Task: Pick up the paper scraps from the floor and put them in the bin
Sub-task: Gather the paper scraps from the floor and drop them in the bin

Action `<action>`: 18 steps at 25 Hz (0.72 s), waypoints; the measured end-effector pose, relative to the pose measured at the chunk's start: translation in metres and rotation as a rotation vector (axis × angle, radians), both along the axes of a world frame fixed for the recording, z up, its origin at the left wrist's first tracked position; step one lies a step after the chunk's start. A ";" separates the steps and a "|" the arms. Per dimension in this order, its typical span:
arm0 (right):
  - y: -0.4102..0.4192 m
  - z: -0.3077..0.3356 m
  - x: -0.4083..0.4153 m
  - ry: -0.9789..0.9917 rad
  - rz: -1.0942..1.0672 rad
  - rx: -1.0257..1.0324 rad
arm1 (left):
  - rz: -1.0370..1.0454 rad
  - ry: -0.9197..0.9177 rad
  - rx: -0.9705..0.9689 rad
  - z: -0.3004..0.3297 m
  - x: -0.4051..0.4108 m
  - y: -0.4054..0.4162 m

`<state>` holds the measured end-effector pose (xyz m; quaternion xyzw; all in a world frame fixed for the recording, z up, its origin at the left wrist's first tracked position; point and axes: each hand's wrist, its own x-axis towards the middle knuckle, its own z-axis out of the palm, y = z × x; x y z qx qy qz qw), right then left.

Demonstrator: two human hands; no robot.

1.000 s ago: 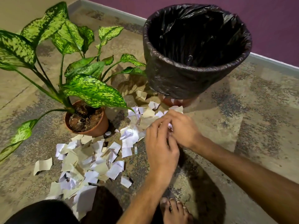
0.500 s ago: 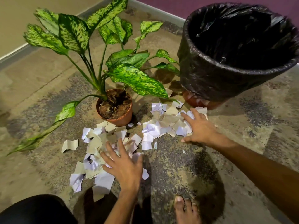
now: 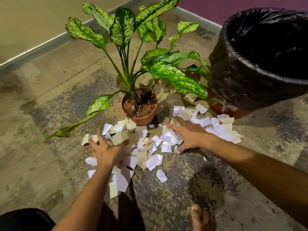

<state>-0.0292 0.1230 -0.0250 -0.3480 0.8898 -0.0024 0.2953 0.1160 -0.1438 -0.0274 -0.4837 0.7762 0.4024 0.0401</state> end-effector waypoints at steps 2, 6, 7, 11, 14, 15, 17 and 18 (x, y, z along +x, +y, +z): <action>-0.014 0.000 0.005 -0.049 0.048 -0.017 | -0.160 -0.032 0.067 0.002 -0.013 -0.004; -0.032 0.004 0.018 0.029 0.192 0.011 | -0.412 -0.071 0.169 -0.006 -0.026 0.011; -0.033 0.005 0.022 0.061 0.205 0.012 | -0.414 -0.069 0.229 -0.006 -0.025 0.017; -0.022 0.004 0.027 0.080 0.149 0.001 | -0.555 -0.057 0.310 -0.007 -0.020 0.055; -0.007 0.005 0.024 0.033 0.083 0.020 | -0.696 0.048 0.292 -0.005 -0.021 0.094; -0.001 0.006 0.023 0.037 0.069 0.007 | -0.691 0.079 0.357 -0.005 -0.021 0.104; 0.010 0.007 0.019 0.114 0.043 -0.021 | -0.606 0.133 0.532 0.003 -0.026 0.119; 0.018 0.008 0.016 0.163 0.024 -0.007 | -0.571 0.154 0.585 0.005 -0.030 0.123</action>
